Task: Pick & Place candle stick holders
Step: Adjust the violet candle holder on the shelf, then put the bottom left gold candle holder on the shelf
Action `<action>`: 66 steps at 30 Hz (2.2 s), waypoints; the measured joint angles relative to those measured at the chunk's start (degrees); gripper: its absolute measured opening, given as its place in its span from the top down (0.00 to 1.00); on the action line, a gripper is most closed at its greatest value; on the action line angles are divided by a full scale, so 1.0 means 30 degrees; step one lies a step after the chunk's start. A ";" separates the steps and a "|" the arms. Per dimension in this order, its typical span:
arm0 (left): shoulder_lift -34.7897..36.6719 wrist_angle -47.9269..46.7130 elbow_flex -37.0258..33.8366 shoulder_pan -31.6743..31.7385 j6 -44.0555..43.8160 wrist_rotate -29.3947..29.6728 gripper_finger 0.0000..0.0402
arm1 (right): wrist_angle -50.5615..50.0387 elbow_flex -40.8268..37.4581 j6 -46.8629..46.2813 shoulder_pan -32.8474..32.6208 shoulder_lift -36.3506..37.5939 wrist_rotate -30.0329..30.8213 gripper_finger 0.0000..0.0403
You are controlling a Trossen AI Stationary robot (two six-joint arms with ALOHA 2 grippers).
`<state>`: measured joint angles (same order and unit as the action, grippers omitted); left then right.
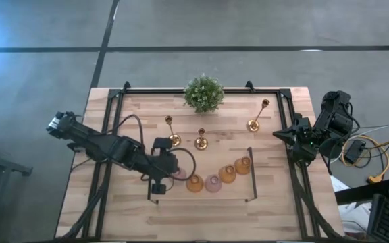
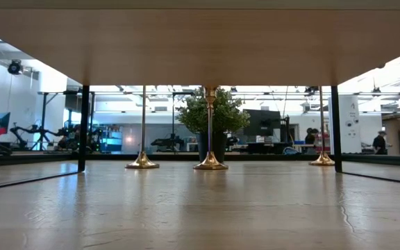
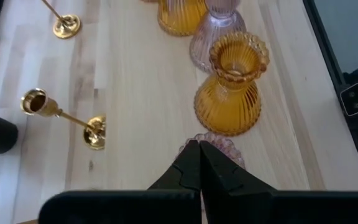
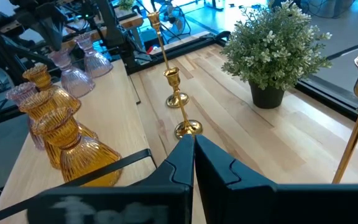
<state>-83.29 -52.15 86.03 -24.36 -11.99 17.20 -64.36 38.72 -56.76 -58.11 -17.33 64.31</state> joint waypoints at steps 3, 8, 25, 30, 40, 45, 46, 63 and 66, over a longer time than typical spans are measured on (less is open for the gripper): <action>-0.0005 -0.0373 0.0521 0.0022 0.0139 0.0308 1.00 | 0.0000 0.0000 -0.0004 0.0000 0.0004 0.0000 0.98; 0.0007 -0.1841 0.2262 0.0015 0.0183 0.1461 1.00 | -0.0002 0.0000 -0.0004 0.0000 0.0001 0.0000 0.98; 0.4127 -0.1987 0.1326 0.1769 0.0623 0.8342 1.00 | -0.0004 0.0000 -0.0004 0.0000 0.0004 0.0000 0.98; 0.6569 0.0417 -0.1507 0.5543 0.1505 0.5561 1.00 | -0.0006 0.0000 -0.0004 0.0000 0.0004 0.0000 0.98; 1.1351 0.7465 -0.7804 1.0827 0.4524 -0.0357 1.00 | -0.0002 0.0000 -0.0004 0.0000 0.0004 0.0000 0.98; 1.1886 0.9414 -1.0312 1.1902 0.5455 -0.1755 1.00 | -0.0002 0.0000 -0.0004 0.0000 0.0004 0.0000 0.98; 1.1886 0.9385 -1.0629 1.2085 0.5524 -0.1995 1.00 | -0.0003 0.0000 -0.0004 0.0000 0.0004 0.0000 0.98; 1.1349 1.2337 -1.4349 1.8417 0.5969 -0.7926 1.00 | -0.0002 0.0000 -0.0004 0.0000 0.0004 0.0000 0.98; 1.1051 1.3944 -1.5795 1.9751 0.6362 -1.0245 1.00 | -0.0007 0.0000 -0.0004 0.0000 0.0004 0.0000 0.98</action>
<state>-50.14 -10.32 38.64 34.89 7.10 -13.54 -64.38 38.72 -56.77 -58.11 -17.32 64.31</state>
